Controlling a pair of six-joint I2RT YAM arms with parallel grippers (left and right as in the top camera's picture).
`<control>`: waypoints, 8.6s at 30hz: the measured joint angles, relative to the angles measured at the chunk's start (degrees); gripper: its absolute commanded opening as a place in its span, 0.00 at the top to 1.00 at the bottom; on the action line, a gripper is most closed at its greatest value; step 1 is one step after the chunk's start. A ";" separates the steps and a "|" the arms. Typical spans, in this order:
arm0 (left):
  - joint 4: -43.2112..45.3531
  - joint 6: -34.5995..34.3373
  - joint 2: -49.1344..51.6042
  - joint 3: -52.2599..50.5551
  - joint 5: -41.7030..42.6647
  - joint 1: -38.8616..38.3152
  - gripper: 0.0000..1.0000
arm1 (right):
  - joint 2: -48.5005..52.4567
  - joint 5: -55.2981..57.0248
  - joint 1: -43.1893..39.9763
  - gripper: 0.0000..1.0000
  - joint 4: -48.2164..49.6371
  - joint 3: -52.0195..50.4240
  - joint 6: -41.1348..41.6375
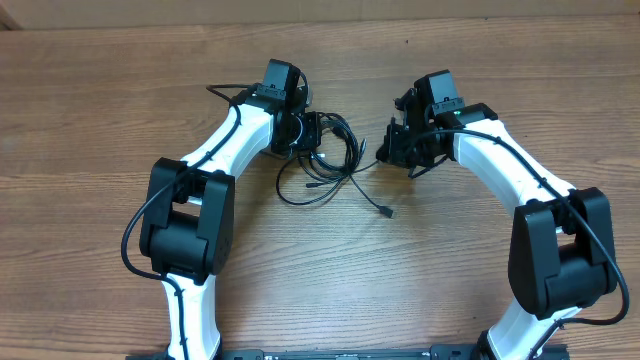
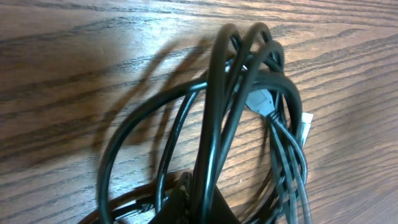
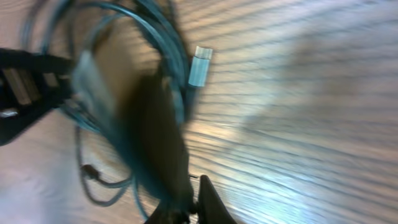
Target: Untangle cables
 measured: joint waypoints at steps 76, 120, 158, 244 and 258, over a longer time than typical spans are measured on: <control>0.22 0.02 0.00 -0.11 0.04 0.00 0.96 | 10.60 6.12 7.37 0.83 18.67 0.39 1.86; 1.55 0.02 -0.02 -0.26 0.66 -0.02 0.95 | 11.39 2.43 3.93 0.63 5.70 8.59 -2.97; 1.95 0.02 0.00 -0.31 1.73 -0.61 0.96 | 15.52 9.33 6.25 0.96 -9.03 18.73 -4.46; -22.23 19.65 -17.42 19.23 19.69 4.15 0.96 | 13.03 2.29 -9.46 0.00 -30.08 26.27 -8.98; -21.49 32.37 -17.40 19.23 21.09 4.17 0.96 | 13.03 2.29 -9.46 0.00 -30.10 26.27 -8.94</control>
